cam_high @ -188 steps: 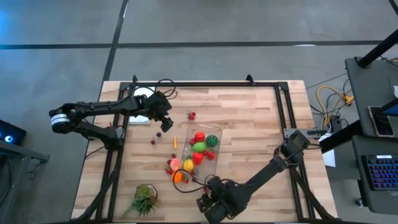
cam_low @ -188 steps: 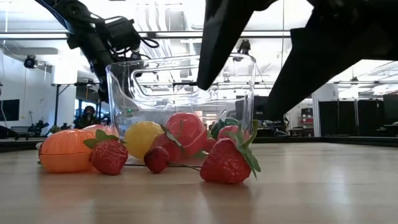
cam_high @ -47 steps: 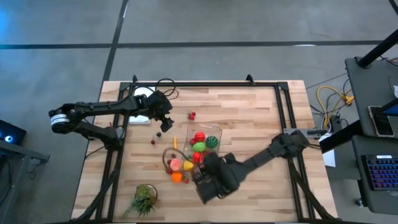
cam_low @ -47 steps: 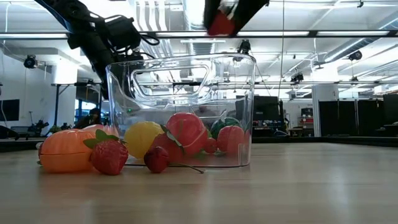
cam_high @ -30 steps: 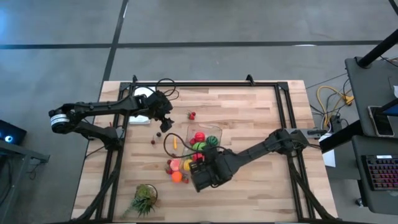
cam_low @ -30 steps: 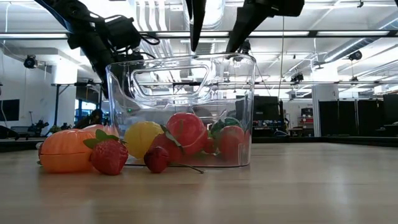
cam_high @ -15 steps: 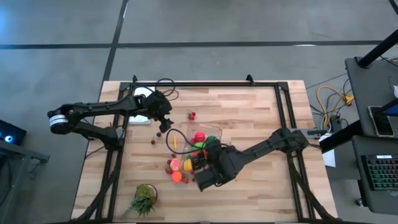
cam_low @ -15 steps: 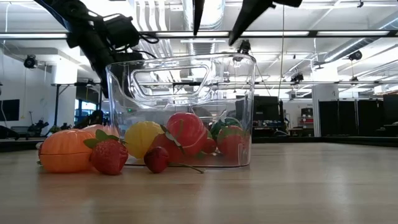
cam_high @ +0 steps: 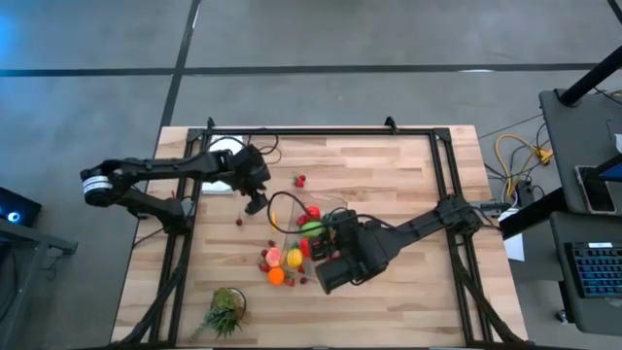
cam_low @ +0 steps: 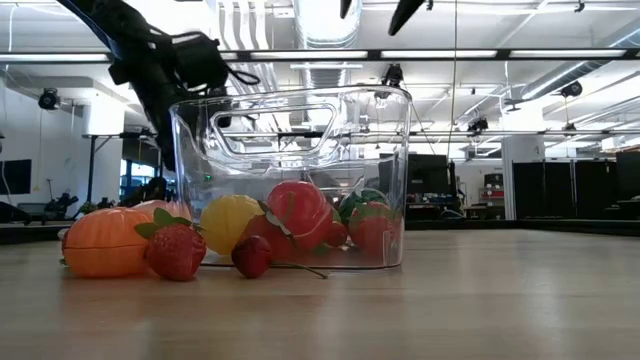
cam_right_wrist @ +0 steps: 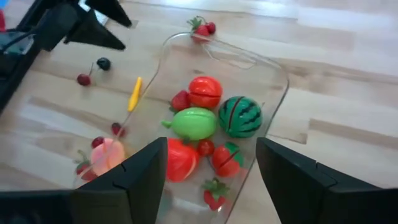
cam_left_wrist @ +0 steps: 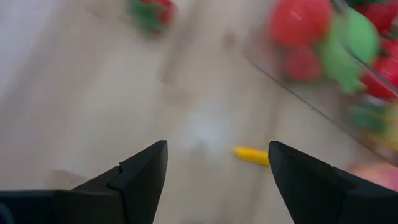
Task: Pick and placing Produce into tupperware
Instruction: Adjust the transparent bin
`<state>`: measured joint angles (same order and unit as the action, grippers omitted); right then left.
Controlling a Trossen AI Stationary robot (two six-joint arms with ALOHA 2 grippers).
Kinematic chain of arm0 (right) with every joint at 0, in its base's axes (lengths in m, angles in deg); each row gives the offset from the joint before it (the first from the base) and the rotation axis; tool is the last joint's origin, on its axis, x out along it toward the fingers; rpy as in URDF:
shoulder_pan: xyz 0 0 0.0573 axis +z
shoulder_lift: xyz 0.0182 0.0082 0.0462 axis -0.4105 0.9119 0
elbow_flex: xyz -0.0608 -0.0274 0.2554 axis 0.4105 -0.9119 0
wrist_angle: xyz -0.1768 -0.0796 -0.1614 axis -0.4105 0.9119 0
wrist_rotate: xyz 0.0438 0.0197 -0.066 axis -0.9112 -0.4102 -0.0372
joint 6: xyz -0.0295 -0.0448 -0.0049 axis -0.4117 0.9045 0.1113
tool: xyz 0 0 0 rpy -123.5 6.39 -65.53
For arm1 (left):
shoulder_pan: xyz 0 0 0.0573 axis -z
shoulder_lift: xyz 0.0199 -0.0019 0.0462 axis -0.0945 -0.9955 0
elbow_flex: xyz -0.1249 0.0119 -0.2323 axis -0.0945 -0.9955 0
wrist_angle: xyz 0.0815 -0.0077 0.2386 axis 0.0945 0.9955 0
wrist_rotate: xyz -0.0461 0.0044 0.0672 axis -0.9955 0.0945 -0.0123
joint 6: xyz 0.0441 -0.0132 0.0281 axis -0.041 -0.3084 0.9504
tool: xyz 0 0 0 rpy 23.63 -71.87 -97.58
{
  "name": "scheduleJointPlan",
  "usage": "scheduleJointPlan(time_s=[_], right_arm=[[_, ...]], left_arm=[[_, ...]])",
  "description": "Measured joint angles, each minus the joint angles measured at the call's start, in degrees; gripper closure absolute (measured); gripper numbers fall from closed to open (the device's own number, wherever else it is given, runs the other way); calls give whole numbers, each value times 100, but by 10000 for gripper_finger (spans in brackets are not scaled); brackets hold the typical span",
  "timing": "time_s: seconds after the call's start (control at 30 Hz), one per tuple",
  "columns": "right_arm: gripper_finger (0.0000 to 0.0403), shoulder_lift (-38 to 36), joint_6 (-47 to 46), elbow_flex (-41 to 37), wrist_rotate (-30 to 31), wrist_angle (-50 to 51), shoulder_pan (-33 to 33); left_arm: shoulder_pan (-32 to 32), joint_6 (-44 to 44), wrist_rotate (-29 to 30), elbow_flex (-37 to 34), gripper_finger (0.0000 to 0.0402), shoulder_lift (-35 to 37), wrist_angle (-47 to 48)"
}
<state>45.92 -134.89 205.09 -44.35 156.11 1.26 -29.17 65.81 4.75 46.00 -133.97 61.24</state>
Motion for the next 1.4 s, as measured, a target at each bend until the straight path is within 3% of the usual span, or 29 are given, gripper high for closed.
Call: scheduleJointPlan(time_s=[0.2,0.7,1.17,1.4], right_arm=[[167,-27,75,-32,-106,2,13],[170,-27,66,-48,-108,-12,53],[173,-27,20,-49,-130,-60,169],[174,-27,21,-49,-170,-34,213]], left_arm=[[450,-139,-391,-32,136,-78,15],[1206,-733,-73,-98,136,-93,-659],[1737,-1035,-72,138,136,-1351,-1203],[2033,-1053,-291,344,136,-1646,-1285]])
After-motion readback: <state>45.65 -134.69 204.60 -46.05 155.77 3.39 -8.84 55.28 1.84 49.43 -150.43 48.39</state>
